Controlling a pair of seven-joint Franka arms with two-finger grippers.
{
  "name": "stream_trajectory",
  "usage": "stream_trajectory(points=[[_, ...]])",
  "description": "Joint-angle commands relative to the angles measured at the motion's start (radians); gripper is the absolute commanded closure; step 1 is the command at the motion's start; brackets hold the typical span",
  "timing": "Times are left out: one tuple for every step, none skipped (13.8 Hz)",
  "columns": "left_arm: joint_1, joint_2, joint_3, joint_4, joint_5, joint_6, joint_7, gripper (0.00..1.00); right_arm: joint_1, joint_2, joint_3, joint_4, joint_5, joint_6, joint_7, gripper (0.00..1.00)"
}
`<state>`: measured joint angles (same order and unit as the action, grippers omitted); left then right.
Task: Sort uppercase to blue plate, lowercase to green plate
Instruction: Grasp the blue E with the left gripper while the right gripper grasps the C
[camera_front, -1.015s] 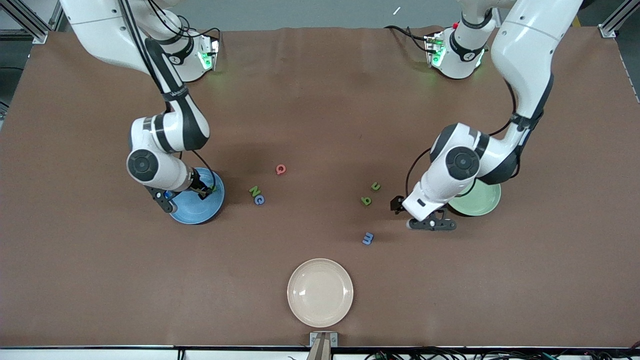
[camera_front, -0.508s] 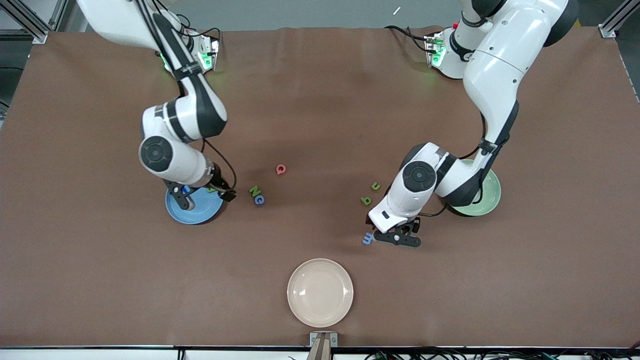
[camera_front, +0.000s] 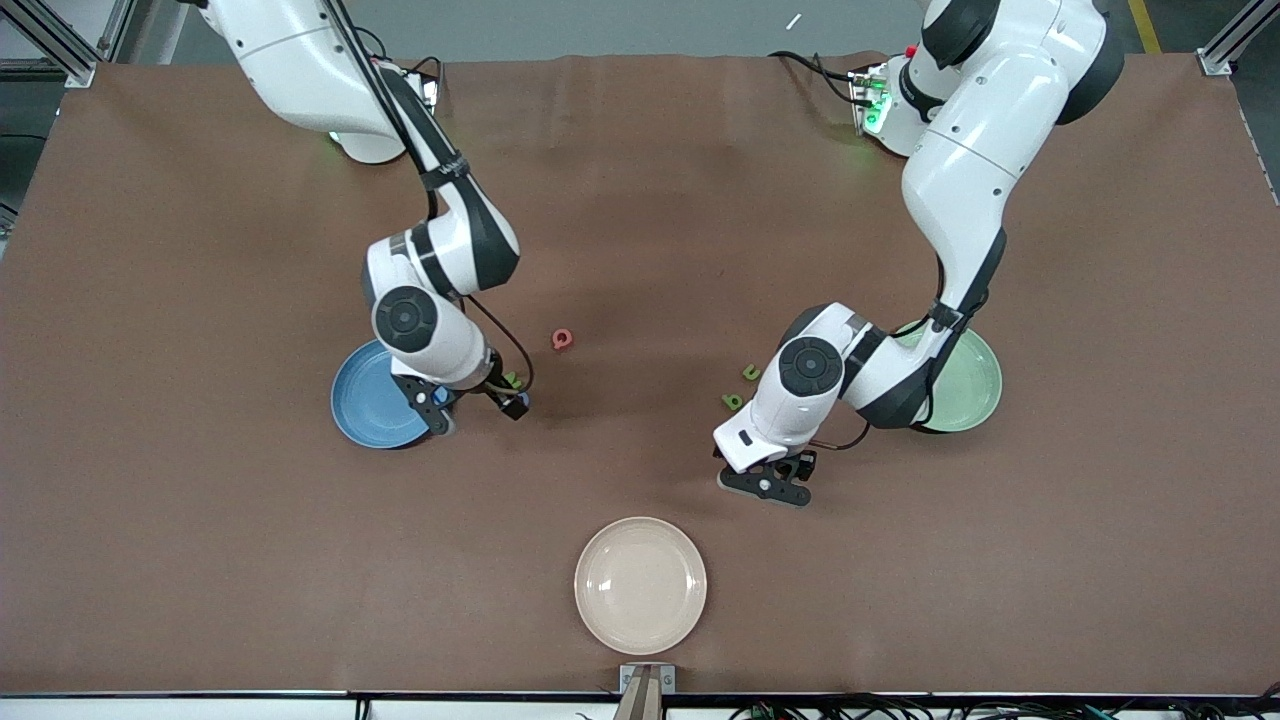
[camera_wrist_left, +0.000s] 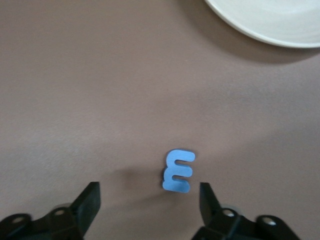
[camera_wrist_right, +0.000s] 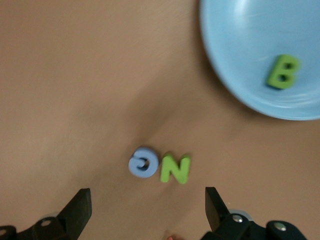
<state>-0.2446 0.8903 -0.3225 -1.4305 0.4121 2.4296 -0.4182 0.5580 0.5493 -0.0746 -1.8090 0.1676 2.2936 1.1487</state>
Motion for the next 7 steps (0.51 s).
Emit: stream_trajectory(points=[[-0.019,0.024,0.006,0.033,0.020,0.002,0.022,0.17,0.013,0.026,-0.007,0.042,-0.020,-0.005,-0.245,0.00],[-0.022,0.033,0.006,0.033,0.020,0.011,0.024,0.20,0.010,0.026,-0.007,0.037,-0.016,-0.003,-0.380,0.00],[-0.022,0.036,0.006,0.033,0.020,0.023,0.024,0.23,0.008,0.031,-0.007,0.036,-0.014,0.000,-0.453,0.00],[-0.022,0.039,0.006,0.033,0.020,0.032,0.024,0.28,0.004,0.034,-0.007,0.033,-0.017,0.006,-0.502,0.00],[-0.022,0.044,0.006,0.033,0.020,0.042,0.022,0.33,0.000,0.041,-0.007,0.023,-0.017,0.024,-0.574,0.00],[-0.027,0.045,0.006,0.033,0.022,0.045,0.022,0.39,-0.003,0.047,-0.007,0.007,-0.017,0.058,-0.625,0.00],[-0.028,0.045,0.010,0.033,0.020,0.045,0.022,0.43,-0.004,0.049,-0.007,-0.022,-0.017,0.116,-0.667,0.00]])
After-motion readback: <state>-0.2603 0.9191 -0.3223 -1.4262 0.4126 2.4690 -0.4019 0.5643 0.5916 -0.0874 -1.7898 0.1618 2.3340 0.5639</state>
